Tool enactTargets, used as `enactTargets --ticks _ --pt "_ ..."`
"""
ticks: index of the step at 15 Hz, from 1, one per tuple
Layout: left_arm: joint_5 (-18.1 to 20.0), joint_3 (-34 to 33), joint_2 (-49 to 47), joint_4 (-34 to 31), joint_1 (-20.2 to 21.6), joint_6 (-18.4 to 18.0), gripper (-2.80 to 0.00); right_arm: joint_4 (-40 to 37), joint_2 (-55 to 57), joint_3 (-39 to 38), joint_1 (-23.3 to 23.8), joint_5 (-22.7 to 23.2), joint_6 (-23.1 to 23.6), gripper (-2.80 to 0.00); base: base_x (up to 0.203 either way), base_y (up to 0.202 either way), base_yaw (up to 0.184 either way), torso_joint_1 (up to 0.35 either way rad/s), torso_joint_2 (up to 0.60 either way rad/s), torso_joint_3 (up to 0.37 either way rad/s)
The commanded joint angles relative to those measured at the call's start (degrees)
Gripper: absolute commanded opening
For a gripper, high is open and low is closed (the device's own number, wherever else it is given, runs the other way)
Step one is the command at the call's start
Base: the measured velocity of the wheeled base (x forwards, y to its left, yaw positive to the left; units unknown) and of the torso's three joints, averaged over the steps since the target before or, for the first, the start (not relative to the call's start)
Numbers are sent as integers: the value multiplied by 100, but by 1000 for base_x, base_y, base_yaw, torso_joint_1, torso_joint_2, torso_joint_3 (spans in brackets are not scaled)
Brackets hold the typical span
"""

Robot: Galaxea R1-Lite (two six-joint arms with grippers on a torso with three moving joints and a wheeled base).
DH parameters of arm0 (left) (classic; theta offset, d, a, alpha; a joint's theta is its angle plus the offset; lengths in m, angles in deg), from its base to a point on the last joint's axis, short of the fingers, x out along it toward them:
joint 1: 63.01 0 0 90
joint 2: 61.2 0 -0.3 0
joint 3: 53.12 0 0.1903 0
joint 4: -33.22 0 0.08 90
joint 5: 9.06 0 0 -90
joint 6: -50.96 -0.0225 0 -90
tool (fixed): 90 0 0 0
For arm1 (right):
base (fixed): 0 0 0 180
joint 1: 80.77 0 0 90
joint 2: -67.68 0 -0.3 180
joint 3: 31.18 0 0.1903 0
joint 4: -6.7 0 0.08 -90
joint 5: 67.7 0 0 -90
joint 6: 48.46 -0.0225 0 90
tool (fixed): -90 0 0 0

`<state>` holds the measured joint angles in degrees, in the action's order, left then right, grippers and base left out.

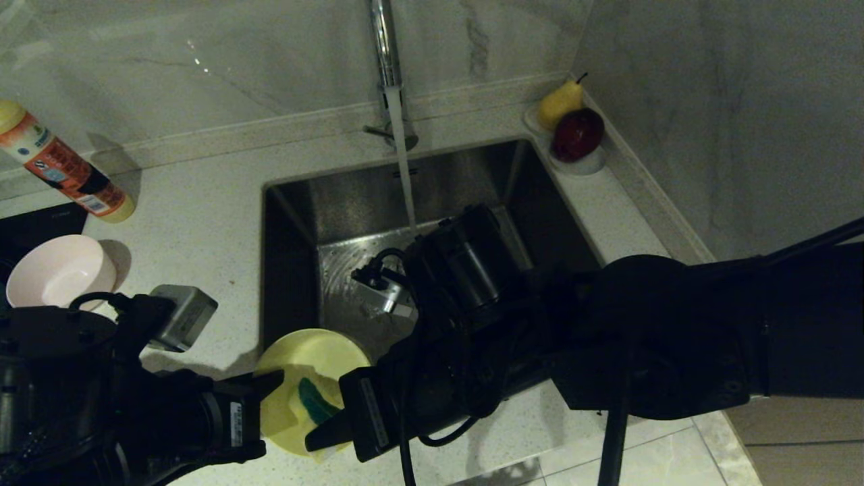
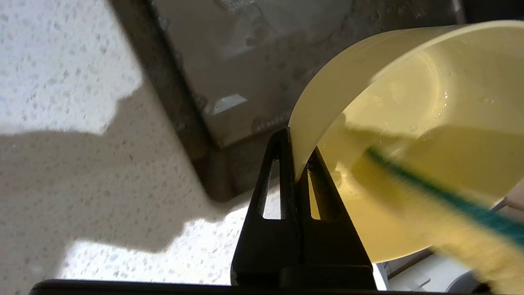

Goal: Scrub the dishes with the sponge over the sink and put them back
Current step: Wipe the bowl

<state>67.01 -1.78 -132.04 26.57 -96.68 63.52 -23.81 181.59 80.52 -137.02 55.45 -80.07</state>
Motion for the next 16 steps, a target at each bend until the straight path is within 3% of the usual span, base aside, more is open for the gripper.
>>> enactTargets --ticks 1,9,16 --pt "-2 -32 -33 45 -7 13 -280 6 89 109 -9 29 -29 -280 0 0 0 0 0 0" --pt "39 -328 79 51 -6 -16 -280 -48 228 607 194 -71 -29 -280 0 0 0 0 0 0" --pt "30 -321 105 170 1 -8 -280 -159 -59 475 431 -73 -5 -280 0 0 0 0 0 0"
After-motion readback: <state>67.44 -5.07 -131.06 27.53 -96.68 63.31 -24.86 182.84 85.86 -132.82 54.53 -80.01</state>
